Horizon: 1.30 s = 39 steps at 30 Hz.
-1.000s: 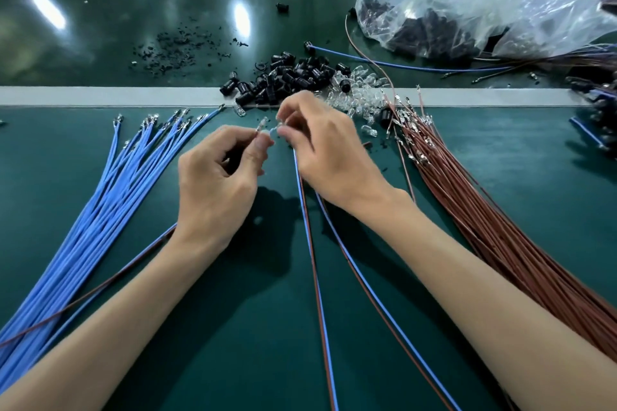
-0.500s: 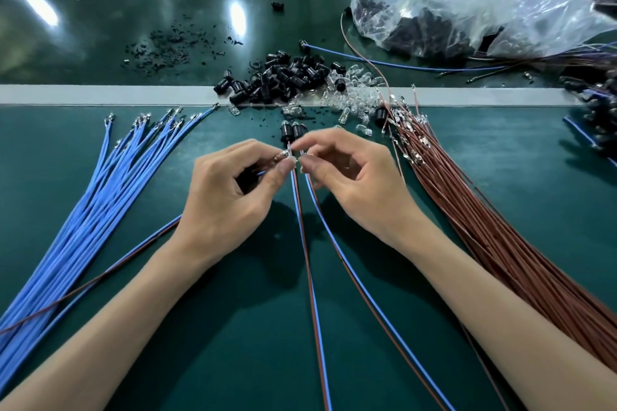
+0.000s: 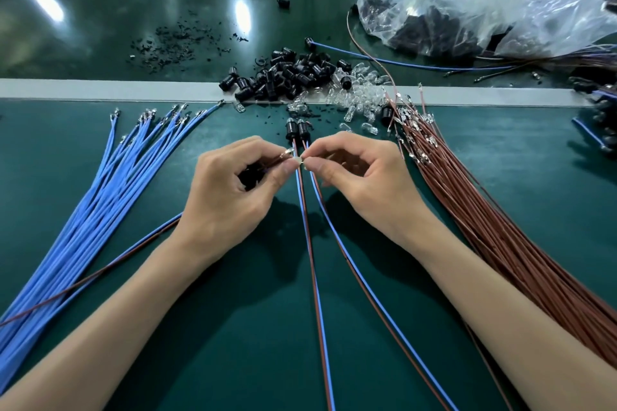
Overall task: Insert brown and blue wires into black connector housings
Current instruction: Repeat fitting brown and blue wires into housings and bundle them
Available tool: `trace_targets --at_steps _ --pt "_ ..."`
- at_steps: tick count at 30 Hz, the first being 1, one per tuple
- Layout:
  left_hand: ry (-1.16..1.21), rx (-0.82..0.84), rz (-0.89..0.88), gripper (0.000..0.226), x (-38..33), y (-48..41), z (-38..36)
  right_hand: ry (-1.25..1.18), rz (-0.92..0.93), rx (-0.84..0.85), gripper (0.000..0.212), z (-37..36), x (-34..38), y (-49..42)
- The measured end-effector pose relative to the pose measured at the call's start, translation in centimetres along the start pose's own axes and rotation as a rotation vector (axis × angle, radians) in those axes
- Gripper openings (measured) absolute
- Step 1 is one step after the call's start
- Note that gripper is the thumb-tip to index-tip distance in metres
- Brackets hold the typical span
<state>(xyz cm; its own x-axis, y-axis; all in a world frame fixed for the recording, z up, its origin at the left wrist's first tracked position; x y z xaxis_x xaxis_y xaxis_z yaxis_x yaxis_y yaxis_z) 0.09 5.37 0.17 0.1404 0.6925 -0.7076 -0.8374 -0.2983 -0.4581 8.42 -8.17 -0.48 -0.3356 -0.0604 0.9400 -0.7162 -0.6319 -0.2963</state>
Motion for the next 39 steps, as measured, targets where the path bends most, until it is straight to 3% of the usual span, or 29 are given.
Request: trace_targets --at_steps 8,23,29,34,39 --pt "-0.028 0.011 -0.057 0.015 -0.1 0.0 0.0 -0.334 -0.079 -0.12 0.015 1.2 -0.7 -0.4" --pt "-0.017 0.057 -0.047 0.012 -0.1 0.2 -0.1 -0.258 -0.112 0.004 0.024 0.3 -0.4 -0.2" --pt "0.062 0.085 0.02 0.01 0.0 0.2 -0.1 -0.114 0.005 0.001 0.022 0.1 -0.2 0.0" --pt "0.102 0.093 0.083 0.013 0.1 0.3 -0.1 0.274 0.36 -0.031 0.01 -0.2 0.8 0.2" --pt "0.177 0.136 0.134 0.015 0.1 0.2 0.1 0.407 0.526 -0.039 0.011 -0.4 1.1 0.6"
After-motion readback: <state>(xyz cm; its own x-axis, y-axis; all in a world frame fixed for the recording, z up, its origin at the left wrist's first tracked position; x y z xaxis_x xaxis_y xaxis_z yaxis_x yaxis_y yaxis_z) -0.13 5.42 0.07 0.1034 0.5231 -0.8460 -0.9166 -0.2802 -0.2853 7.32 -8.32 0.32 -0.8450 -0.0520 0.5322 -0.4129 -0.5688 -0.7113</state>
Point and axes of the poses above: each hand's wrist, its own y-axis away from the middle knuckle, its own z-axis out of the back of the hand, x = y × z, the point moved 4 cm from there along -y, towards the middle knuckle, and after that the axes turned 5 degrees about -y, right-handed, at the moved point
